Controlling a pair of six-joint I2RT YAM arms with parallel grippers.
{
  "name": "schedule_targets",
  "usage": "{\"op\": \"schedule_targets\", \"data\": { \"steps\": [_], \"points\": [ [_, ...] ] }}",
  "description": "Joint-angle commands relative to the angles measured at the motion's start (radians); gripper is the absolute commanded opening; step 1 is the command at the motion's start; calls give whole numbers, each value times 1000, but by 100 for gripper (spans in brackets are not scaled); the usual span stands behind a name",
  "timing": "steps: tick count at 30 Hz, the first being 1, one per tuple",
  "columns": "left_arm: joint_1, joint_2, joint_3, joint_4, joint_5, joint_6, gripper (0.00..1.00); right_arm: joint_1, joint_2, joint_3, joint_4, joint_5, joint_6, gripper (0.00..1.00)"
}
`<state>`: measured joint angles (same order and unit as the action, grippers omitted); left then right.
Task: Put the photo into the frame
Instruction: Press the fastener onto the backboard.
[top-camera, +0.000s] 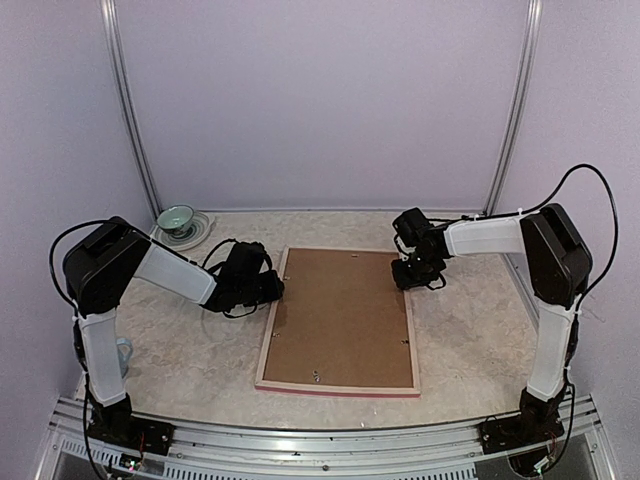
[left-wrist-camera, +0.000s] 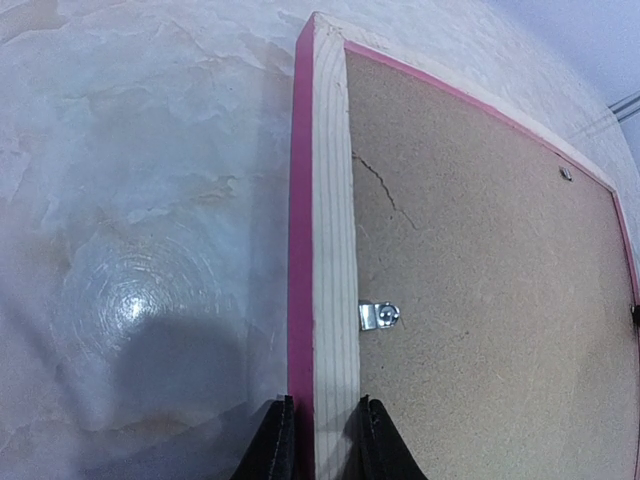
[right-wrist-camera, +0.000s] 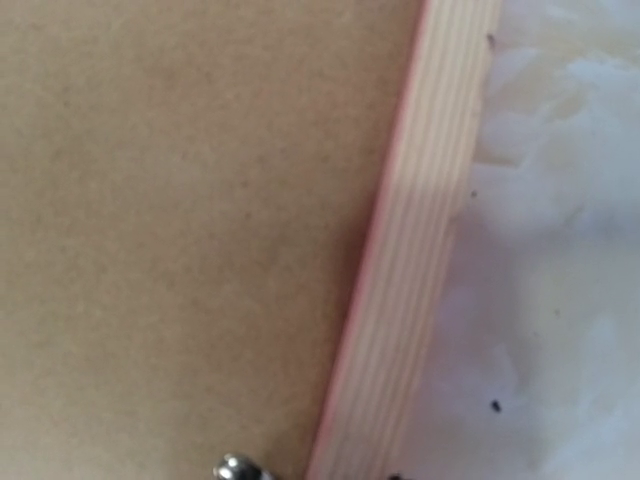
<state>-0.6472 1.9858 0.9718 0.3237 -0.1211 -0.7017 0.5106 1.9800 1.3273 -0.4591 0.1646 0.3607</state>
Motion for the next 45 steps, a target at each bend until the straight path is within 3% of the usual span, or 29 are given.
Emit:
{"op": "schedule_targets", "data": {
  "steps": [1, 4, 9, 17, 21, 35, 45],
  "points": [
    [-8, 58, -35, -160, 31, 2, 18, -9, 6, -7, -30, 57, -8, 23],
    [-8, 59, -33, -160, 30, 2, 18, -11, 15, 2, -30, 53, -16, 18],
    [-7, 57, -31, -161, 32, 4, 18, -10, 18, 8, -28, 41, -21, 18],
    [-8, 50, -30, -160, 37, 3, 18, -11, -52, 81, -69, 12, -78, 56],
    [-8, 48, -33, -152, 41, 2, 19, -9, -39, 186, -111, -20, -157, 64],
    [-29, 57, -35, -135, 68, 8, 17, -7, 212, 507, -164, -46, -333, 73],
    [-55, 36, -42, -154, 57, 2, 18, -4, 269, 543, -121, -111, -351, 74]
  ]
}}
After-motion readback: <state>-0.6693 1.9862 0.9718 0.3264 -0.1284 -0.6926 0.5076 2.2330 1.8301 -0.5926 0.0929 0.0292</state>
